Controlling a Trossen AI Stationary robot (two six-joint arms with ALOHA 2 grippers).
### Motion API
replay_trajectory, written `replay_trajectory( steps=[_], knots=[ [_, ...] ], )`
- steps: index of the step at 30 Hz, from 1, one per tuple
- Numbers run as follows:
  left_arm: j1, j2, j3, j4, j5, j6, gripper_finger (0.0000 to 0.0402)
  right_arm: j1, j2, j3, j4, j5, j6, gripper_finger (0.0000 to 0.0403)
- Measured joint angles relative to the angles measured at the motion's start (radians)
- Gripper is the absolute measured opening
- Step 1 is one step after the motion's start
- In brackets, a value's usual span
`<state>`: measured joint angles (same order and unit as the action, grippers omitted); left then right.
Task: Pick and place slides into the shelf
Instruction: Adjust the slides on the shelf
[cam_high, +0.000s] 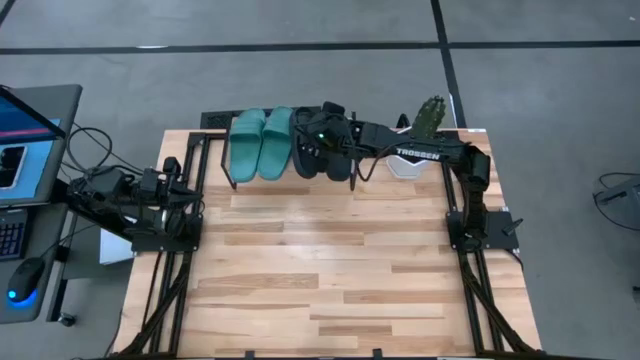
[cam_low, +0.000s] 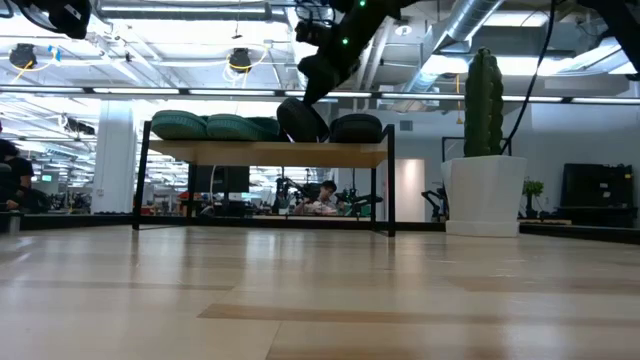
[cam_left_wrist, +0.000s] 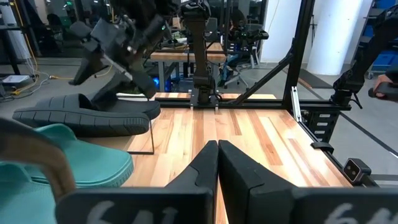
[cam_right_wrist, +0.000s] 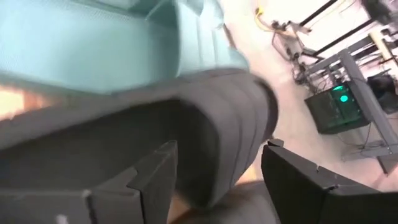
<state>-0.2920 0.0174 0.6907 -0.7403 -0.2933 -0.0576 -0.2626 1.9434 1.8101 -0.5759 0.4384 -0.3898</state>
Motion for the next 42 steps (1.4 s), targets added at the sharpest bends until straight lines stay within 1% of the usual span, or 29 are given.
replay_trajectory(
  steps=[4,6,7,9,11,12,16,20,24,27,31,42],
  knots=[
    [0.0,0.0,0.0,0.0,0.0,0.0,0.0,-0.01,0.014,-0.005,-0.014,0.004,-0.002,0.0191],
    [0.0,0.0,0.0,0.0,0.0,-0.001,0.0,-0.012,0.01,-0.004,0.002,0.006,0.002,0.0171],
    [0.0,0.0,0.0,0.0,0.0,-0.001,0.0,-0.015,0.008,-0.003,0.005,0.008,0.005,0.0154],
    [0.0,0.0,0.0,0.0,0.0,-0.001,0.0,-0.017,0.009,-0.003,0.002,0.008,0.004,0.0104],
    [0.0,0.0,0.0,0.0,0.0,-0.001,0.0,-0.025,0.009,-0.003,-0.001,0.004,-0.002,0.0037],
    [0.0,0.0,0.0,0.0,0.0,-0.001,0.0,-0.029,0.009,-0.003,0.0,0.003,-0.002,0.002],
    [0.0,0.0,0.0,0.0,0.0,-0.001,0.0,-0.044,0.009,-0.003,0.003,0.002,0.006,0.0005],
    [0.0,0.0,0.0,-0.001,0.0,-0.007,0.0,-0.037,0.009,-0.003,0.003,0.016,0.008,0.0002],
    [0.0,0.0,0.0,-0.002,0.001,-0.01,0.0,-0.017,0.009,0.004,-0.034,0.063,-0.007,0.0001],
    [0.0,0.0,0.0,-0.003,0.001,-0.01,0.0,-0.012,0.009,0.015,-0.088,0.074,-0.002,0.0001],
    [0.0,0.0,0.0,-0.003,0.002,-0.011,0.0,0.004,0.009,0.016,-0.125,0.151,0.0,0.0001],
    [0.0,0.0,0.0,-0.003,0.001,-0.016,0.0,0.027,0.01,0.127,-0.25,0.198,0.006,0.0]
  ],
)
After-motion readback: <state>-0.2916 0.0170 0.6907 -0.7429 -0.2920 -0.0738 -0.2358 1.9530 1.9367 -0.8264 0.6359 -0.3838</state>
